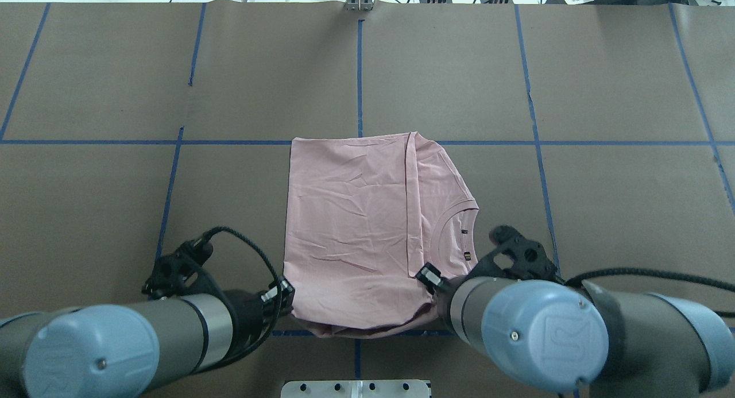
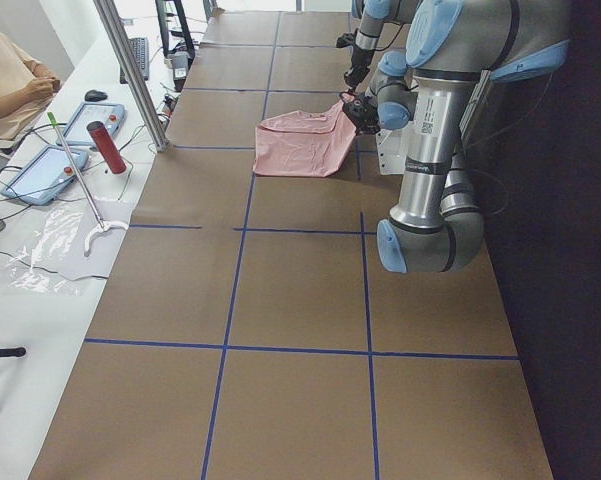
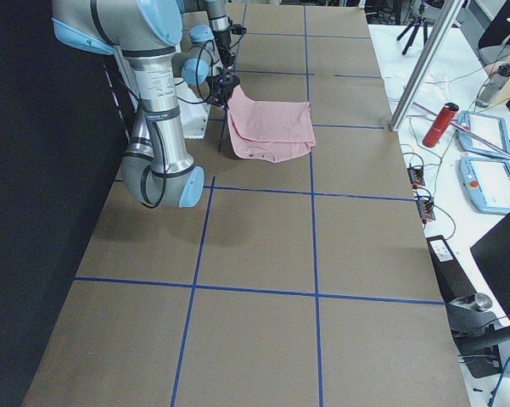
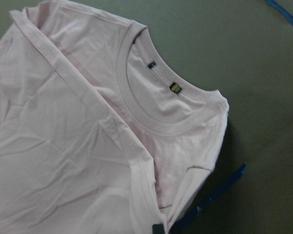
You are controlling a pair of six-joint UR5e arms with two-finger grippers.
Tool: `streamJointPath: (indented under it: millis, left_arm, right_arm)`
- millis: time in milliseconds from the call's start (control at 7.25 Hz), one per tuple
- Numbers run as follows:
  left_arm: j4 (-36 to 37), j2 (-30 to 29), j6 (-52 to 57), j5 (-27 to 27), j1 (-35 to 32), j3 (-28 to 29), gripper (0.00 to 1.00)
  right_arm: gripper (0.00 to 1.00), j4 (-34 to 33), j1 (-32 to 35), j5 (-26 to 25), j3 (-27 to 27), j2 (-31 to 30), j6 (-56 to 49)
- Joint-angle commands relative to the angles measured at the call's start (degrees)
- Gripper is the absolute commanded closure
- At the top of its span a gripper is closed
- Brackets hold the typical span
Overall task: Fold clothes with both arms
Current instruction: 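Grasp the near edge with both grippers and fold it away from the robot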
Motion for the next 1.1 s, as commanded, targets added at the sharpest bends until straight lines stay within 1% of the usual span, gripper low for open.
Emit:
streamJointPath:
  millis: [0, 138, 276, 414, 551, 689, 965]
  left_arm:
    - [-0.6, -5.4, 9.2, -0.3, -9.6, 8.8, 1.00]
    - [-3.1, -6.4, 12.9, -0.2, -11.8, 12.2, 1.00]
    - [-5.7, -6.8, 13.4, -0.1, -13.0, 16.2, 1.00]
    - [-7.3, -8.1, 14.5, 0.0, -13.9, 19.4, 1.00]
    - [-7.4, -8.6, 16.3, 0.1, -14.6, 20.8, 1.00]
    - [-7.6, -8.8, 17.8, 0.1, -15.0, 22.1, 1.00]
    - [-13.2, -8.8, 18.1, 0.2, -15.1, 25.9, 1.00]
  right_arm:
    - [1.00, 2.3, 10.6, 3.6, -10.5, 7.1, -7.3]
    - [1.00, 8.1, 14.3, 7.1, -16.0, 7.7, -7.4]
    - [1.00, 12.0, 17.6, 10.4, -19.9, 8.2, -8.0]
    - [1.00, 13.5, 18.8, 11.0, -23.1, 9.0, -9.5]
    - [1.00, 14.7, 19.2, 11.0, -26.3, 10.5, -9.5]
    - [1.00, 16.3, 19.5, 11.0, -28.1, 10.9, -9.5]
    - [1.00, 18.5, 20.3, 11.1, -32.1, 12.3, -10.1]
